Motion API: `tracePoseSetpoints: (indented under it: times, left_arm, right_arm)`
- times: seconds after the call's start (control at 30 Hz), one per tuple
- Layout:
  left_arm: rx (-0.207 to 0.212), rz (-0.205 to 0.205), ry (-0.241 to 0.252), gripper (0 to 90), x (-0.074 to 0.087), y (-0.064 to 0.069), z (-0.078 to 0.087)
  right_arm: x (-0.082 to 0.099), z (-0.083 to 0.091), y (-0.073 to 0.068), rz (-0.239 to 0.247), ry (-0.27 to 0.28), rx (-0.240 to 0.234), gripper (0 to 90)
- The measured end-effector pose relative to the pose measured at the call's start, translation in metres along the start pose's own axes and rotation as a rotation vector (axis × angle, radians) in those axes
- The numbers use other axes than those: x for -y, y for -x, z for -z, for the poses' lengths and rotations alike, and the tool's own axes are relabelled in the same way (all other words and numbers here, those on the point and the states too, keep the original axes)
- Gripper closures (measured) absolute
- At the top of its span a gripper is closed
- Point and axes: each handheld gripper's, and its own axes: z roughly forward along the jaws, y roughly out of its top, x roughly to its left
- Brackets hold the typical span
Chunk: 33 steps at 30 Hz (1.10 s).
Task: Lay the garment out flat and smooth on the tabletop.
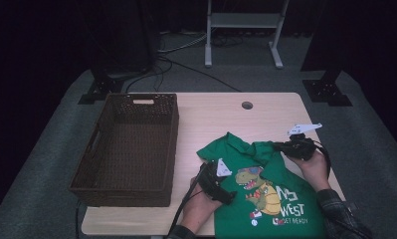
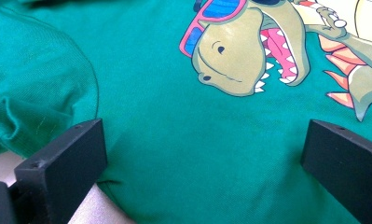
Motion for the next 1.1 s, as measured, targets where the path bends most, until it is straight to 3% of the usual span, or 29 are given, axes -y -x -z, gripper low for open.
tracePoseSetpoints:
  times: [1.1]
  left_arm:
    - [0.000,0.000,0.000,0.0,0.000,0.000,0.000]
  right_arm:
    - [-0.009,-0.005,0.021,-0.026,-0.016,0.053,86.0]
